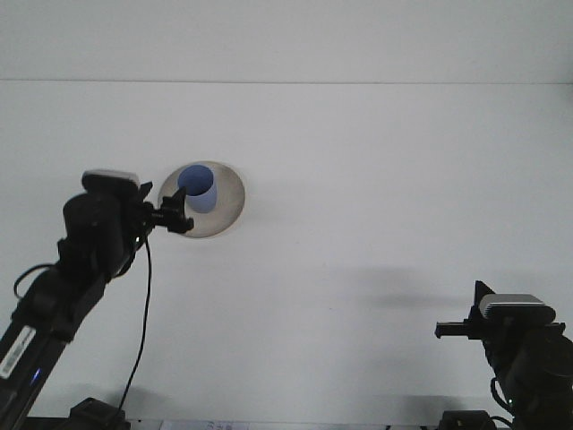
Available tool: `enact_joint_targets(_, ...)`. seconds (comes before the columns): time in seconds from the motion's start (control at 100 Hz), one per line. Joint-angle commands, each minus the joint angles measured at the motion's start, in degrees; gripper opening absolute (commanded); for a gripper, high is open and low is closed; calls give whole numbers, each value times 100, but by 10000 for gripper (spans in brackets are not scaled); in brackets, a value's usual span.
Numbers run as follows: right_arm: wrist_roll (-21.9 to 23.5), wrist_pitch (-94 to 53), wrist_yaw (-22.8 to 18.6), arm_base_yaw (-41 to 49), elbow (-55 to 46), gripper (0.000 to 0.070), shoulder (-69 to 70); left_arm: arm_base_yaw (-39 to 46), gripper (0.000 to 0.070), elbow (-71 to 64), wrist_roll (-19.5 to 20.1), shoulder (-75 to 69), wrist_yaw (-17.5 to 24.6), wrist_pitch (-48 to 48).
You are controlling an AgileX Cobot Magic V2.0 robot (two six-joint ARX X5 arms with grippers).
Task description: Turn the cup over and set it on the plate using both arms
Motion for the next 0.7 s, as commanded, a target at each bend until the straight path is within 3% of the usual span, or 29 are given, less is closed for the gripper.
enact_joint_targets(0.0, 59, 70, 4, 9, 44, 0, 17, -33, 421, -767, -190, -389, -87, 284)
enact_joint_targets(0.15, 59, 96, 4, 9, 46, 0, 17, -33, 387, -2109, -181, -1342, -588, 654)
enact_joint_targets(0.19, 57, 96, 4, 9, 46, 0, 17, -28, 289, -2334, -175, -1537, -632, 658)
enact_joint_targets(0.26, 57, 96, 2, 9, 46, 0, 17, -22, 10, -2583, -92, -1812, -632, 643)
enact_joint_targets(0.27, 57, 94, 4, 9, 46, 0, 17, -22, 0, -2610, -85, -1847, -632, 643)
enact_joint_targets(0.69, 57, 96, 4, 9, 46, 0, 17, -22, 12, -2684, -81, -2470, -627, 730)
